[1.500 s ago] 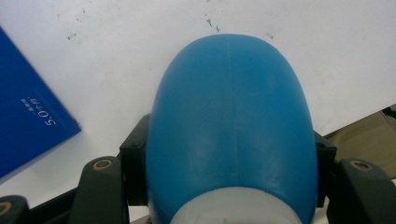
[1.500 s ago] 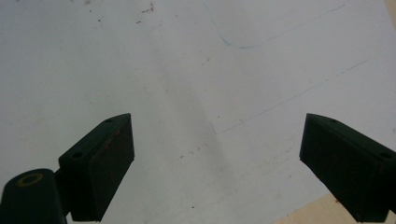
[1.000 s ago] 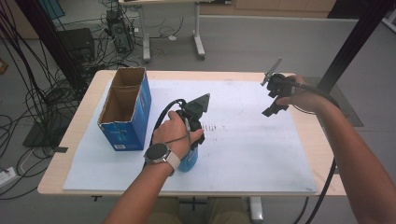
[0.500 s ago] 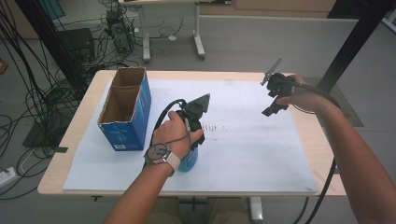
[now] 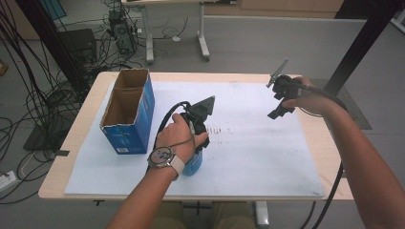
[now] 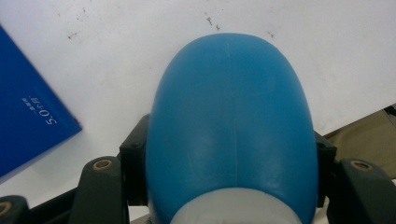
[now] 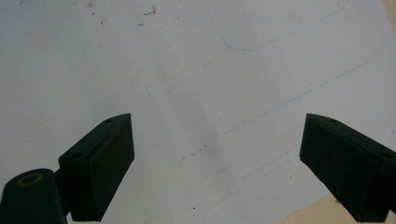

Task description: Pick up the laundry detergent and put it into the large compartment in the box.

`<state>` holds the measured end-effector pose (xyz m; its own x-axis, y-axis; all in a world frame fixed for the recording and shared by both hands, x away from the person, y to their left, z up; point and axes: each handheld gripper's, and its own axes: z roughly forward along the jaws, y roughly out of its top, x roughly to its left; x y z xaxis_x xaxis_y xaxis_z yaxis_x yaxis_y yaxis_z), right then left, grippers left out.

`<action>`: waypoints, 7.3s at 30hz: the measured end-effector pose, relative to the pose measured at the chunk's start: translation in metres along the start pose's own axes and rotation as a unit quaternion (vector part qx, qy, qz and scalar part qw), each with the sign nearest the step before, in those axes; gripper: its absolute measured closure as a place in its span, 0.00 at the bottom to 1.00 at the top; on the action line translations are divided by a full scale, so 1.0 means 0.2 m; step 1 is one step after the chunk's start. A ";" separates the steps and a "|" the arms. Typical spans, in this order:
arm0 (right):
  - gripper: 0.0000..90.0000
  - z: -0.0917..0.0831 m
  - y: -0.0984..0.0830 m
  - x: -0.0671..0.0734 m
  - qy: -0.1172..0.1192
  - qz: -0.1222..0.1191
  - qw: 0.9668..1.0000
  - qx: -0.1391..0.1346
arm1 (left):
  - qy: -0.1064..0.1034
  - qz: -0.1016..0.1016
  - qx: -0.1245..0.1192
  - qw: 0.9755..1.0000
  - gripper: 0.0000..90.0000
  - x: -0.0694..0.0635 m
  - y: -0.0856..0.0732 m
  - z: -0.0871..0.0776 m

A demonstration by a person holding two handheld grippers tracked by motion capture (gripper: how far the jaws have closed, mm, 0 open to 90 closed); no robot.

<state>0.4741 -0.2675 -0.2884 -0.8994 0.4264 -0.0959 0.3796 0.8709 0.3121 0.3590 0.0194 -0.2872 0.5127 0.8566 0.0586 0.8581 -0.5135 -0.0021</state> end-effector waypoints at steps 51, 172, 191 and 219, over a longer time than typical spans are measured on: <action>0.11 -0.01 0.01 0.01 0.000 -0.002 1.000 -0.001 | 0.003 0.003 0.000 1.000 0.42 -0.01 -0.01 0.00; 0.11 -0.07 -0.02 0.04 -0.005 0.000 1.000 -0.015 | 0.006 -0.030 -0.016 0.999 0.43 0.04 -0.04 -0.41; 0.11 -0.07 -0.03 0.04 -0.006 0.001 1.000 -0.016 | 0.003 -0.046 -0.016 0.999 0.43 0.07 -0.03 -0.51; 0.11 -0.09 -0.03 0.05 -0.009 0.003 1.000 -0.017 | 0.010 -0.086 -0.042 0.995 0.43 0.23 -0.03 -0.80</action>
<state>0.4583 -0.2729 -0.2740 -0.8930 0.4360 -0.1116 0.3769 0.8600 0.3440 0.3734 0.0533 -0.1243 0.3562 0.9317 0.0706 0.9276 -0.3617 0.0934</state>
